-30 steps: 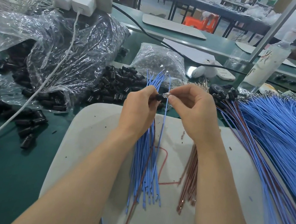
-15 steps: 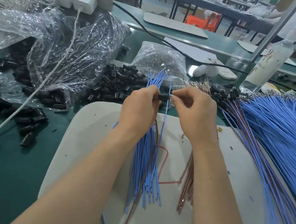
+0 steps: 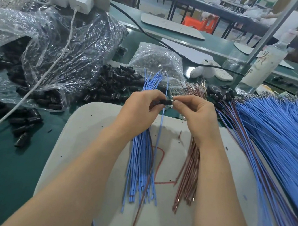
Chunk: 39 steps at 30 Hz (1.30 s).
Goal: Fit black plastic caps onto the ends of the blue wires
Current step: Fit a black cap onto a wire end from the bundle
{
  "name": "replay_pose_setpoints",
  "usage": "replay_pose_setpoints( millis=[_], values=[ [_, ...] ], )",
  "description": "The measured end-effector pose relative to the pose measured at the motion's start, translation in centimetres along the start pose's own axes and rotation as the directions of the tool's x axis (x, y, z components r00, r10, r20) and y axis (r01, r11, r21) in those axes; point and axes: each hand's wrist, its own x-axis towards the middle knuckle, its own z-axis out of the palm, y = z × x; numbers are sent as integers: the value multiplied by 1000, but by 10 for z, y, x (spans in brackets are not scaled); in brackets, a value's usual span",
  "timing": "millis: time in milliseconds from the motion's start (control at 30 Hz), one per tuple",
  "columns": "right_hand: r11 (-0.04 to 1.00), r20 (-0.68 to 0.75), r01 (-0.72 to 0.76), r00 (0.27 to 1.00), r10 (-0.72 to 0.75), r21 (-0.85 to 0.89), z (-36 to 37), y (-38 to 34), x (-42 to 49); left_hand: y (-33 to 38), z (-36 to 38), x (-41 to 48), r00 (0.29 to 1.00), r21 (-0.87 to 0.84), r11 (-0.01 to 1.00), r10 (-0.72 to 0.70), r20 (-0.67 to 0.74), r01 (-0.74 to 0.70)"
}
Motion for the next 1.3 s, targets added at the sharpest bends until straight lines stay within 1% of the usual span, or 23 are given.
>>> replay_pose_setpoints(
  millis=[133,300,433,733,833,900,1000,1067,1133,1300],
  values=[
    [1000,-7,17,1000,-17,-6,0,-1,0,1,1,-1,1000,-35,999,-6,-1,6],
    [996,14,35,999,-34,-80,0,0,0,0,3,0,1000,3,1000,-31,-6,31],
    [993,-10,59,998,-60,-106,3,-1,-1,1,1,0,999,-7,999,-37,-12,37],
    [994,-22,51,998,-53,-101,6,0,0,3,3,-2,998,-5,998,-61,0,61],
    [996,-32,42,999,-44,-76,10,0,0,4,4,-3,998,-4,998,-66,14,66],
    [997,-58,39,997,-44,-74,13,0,0,4,5,-2,997,3,997,-77,17,77],
    [998,-165,38,985,-47,-55,14,-1,0,0,4,0,993,16,993,-115,-42,116],
    [999,-223,30,974,-33,-18,13,-2,0,-3,2,1,986,-32,990,-138,-90,136],
    [1000,-231,23,973,-26,-13,13,-3,-1,-3,2,1,983,-96,987,-142,-116,132],
    [999,-119,33,992,-31,11,19,-10,-5,-1,3,1,980,-197,974,-139,-141,110]
  ],
)
